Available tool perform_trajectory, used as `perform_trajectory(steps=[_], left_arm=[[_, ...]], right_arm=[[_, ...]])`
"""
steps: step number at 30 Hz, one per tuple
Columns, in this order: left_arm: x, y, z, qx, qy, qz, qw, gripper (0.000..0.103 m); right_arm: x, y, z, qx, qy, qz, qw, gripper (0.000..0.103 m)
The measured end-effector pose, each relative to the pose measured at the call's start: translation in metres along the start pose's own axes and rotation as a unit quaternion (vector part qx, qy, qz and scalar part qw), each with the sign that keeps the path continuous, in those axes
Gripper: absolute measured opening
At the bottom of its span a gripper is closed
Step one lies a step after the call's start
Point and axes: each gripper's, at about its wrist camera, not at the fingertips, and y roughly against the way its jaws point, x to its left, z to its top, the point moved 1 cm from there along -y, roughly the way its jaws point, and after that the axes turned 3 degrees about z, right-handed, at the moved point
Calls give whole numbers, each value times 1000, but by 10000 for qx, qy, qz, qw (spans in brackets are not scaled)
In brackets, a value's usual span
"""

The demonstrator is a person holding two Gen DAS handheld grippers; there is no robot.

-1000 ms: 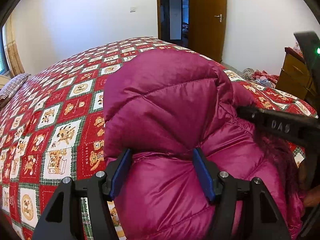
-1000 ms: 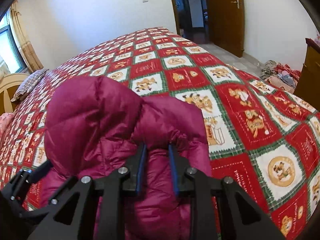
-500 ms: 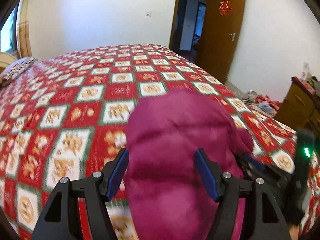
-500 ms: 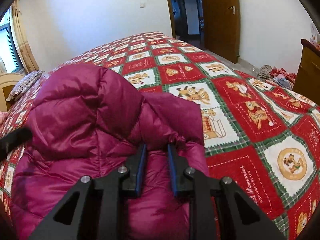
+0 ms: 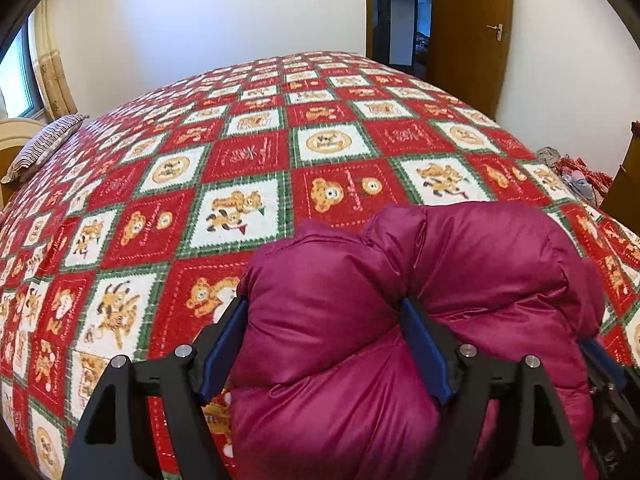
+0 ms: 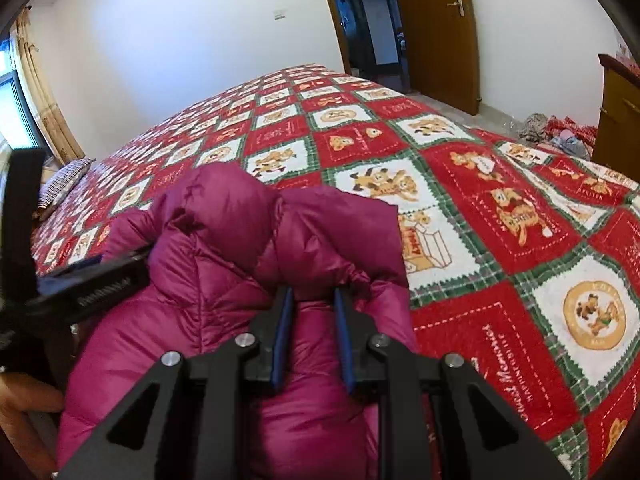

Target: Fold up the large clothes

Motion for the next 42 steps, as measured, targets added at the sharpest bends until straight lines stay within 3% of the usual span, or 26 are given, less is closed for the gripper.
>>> perform_trajectory(steps=[12, 16, 20, 26, 34, 36, 39, 42], left_arm=[[-12, 4, -5, -151, -396, 464, 9980, 79], [-13, 6, -5, -191, -436, 545, 9974, 79], [-13, 7, -4, -207, -427, 556, 9973, 79], [-16, 9, -4, -259, -482, 663, 9963, 79], [-18, 7, -3, -234, -494, 722, 9959, 79], [-17, 7, -3, -224, -497, 707, 9960, 79], [-6, 13, -1, -166, -395, 385, 9983, 79], [10, 31, -5, -331, -268, 152, 9990, 79]], right_arm=[[5, 3, 6, 360, 388, -97, 9986, 22], [18, 20, 24, 422, 841, -236, 9953, 22], [28, 37, 56, 233, 817, -259, 9960, 24], [25, -15, 62, 828, 452, -476, 9944, 25], [-5, -39, 38, 723, -33, -129, 9973, 22], [1, -38, 38, 752, 132, -269, 9967, 22], [6, -33, 40, 942, 227, -389, 9945, 24], [-3, -5, 42, 766, -44, -101, 9970, 32]])
